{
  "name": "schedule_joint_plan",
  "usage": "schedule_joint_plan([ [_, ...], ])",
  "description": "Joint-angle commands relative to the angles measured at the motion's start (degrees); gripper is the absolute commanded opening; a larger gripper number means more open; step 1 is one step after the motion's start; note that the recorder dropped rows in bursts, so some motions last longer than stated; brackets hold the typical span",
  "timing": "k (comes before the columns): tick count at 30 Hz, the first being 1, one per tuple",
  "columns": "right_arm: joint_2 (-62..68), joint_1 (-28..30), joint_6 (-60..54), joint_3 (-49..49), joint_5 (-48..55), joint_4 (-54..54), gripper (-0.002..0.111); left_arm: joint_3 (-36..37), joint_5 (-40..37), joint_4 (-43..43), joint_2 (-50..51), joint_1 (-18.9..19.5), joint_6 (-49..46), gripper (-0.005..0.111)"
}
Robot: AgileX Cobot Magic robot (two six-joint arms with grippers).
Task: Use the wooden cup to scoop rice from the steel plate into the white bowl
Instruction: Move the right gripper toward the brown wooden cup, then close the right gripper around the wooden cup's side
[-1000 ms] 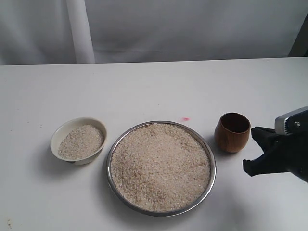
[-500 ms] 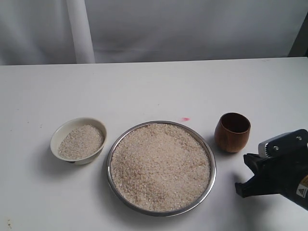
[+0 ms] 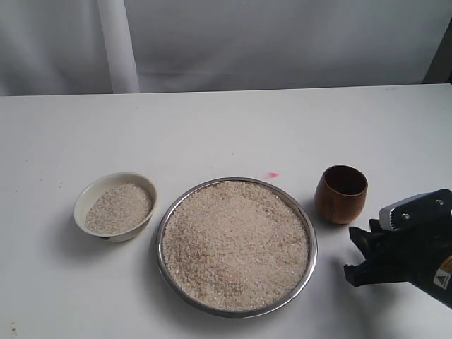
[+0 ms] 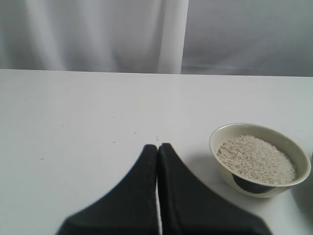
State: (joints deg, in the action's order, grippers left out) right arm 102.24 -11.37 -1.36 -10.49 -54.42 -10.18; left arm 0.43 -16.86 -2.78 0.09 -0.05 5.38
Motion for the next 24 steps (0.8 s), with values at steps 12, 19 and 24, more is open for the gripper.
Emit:
schedule_joint_plan([
  [12, 0.20, -0.10, 4.05, 0.41, -1.66, 0.13, 0.105, -0.43, 0.57, 0.26, -0.09, -0.21, 0.14, 0.000],
  [19, 0.20, -0.10, 5.64, 0.31, -5.37, 0.01, 0.105, -0.43, 0.57, 0.26, -0.09, -0.21, 0.14, 0.000],
  [24, 0.20, -0.10, 5.68, 0.31, -10.47, 0.69, 0.105, -0.43, 0.57, 0.26, -0.09, -0.21, 0.14, 0.000],
])
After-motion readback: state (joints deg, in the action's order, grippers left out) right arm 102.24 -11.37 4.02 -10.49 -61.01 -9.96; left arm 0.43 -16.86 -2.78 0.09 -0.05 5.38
